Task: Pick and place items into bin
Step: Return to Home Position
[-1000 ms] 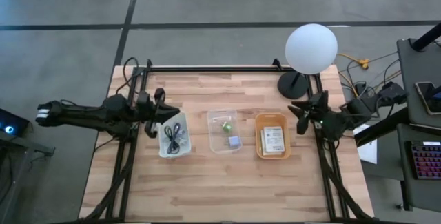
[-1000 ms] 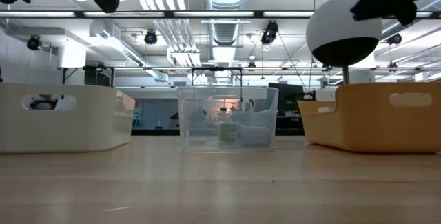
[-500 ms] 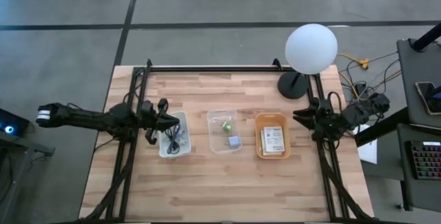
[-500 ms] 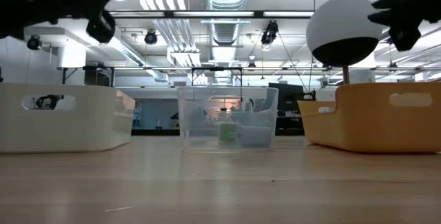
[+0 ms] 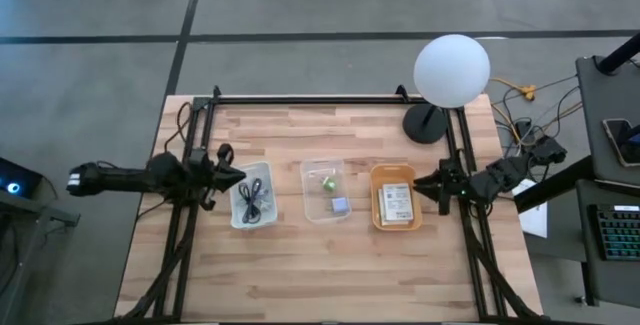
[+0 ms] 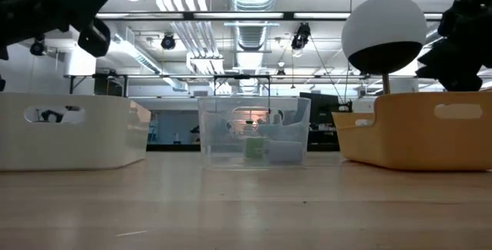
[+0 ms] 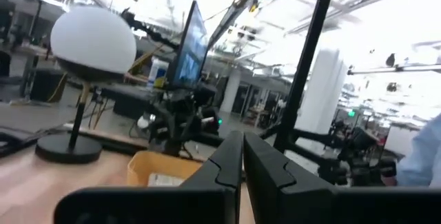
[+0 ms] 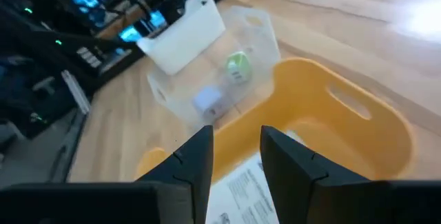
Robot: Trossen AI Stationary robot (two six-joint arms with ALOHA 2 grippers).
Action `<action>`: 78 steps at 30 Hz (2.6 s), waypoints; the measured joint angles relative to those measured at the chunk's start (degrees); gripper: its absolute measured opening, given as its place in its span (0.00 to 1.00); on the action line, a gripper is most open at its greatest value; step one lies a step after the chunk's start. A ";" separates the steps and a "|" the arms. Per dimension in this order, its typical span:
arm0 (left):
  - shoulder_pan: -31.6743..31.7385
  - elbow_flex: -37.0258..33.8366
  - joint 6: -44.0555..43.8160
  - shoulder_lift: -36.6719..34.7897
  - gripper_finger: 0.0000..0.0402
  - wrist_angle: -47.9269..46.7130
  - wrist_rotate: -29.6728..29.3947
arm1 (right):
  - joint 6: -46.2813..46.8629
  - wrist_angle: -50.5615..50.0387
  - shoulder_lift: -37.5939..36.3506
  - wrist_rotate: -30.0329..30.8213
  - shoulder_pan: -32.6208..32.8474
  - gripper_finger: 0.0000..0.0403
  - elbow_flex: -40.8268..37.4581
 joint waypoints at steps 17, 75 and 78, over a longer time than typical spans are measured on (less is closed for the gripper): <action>0.00 -0.09 -0.16 -6.55 0.00 0.32 -0.04 | -0.01 1.11 0.61 -1.08 -0.24 0.27 -0.12; 0.27 -0.07 -0.15 0.19 0.00 6.96 0.17 | -43.14 30.68 -0.65 -42.96 -13.84 0.27 -8.43; 0.26 -0.07 -0.16 0.25 0.00 6.87 0.17 | -39.25 30.77 -0.55 -43.03 -13.84 0.27 -8.42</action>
